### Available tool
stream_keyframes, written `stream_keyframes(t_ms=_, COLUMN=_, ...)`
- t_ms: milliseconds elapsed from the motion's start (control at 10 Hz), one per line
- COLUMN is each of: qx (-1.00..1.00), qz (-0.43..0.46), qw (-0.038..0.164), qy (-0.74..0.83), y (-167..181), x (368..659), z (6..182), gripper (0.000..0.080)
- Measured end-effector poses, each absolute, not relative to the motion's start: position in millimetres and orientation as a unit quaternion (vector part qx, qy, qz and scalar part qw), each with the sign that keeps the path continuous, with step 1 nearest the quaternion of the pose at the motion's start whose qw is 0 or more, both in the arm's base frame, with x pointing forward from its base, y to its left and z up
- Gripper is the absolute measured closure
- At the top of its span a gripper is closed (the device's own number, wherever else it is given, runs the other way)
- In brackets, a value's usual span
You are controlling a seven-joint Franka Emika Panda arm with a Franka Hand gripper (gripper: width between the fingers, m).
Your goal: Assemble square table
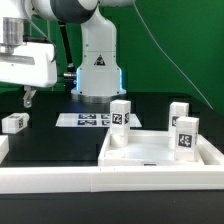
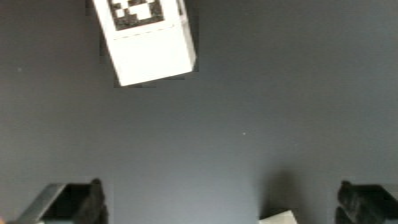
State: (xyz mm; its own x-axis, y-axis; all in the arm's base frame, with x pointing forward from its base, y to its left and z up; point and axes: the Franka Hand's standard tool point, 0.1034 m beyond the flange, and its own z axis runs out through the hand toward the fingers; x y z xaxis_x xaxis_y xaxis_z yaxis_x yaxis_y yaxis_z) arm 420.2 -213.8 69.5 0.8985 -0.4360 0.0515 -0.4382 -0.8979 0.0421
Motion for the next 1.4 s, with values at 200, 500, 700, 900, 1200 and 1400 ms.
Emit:
stream_keyframes(t_ms=200, qx=0.976, qz=0.018, qw=0.026, qy=-0.217, y=-215.0, x=418.5, z=68.1, gripper=0.0151)
stream_keyframes(t_ms=500, qx=0.988, qz=0.007, qw=0.018, qy=-0.154, y=-217.3, x=409.9, z=62.0, gripper=0.0151)
stream_keyframes(t_ms=700, qx=0.987, qz=0.001, qw=0.013, qy=-0.16, y=-217.3, x=408.0, z=61.1, gripper=0.0151)
stream_keyframes(t_ms=900, qx=0.989, qz=-0.005, qw=0.007, qy=-0.149, y=-216.6, x=407.6, z=60.3, gripper=0.0151)
stream_keyframes(t_ms=1200, qx=0.987, qz=-0.075, qw=-0.033, qy=-0.135, y=-207.2, x=403.0, z=55.4, gripper=0.0151)
stream_keyframes(t_ms=1400, qx=0.98, qz=-0.137, qw=-0.054, qy=-0.132, y=-201.9, x=403.1, z=54.0, gripper=0.0151)
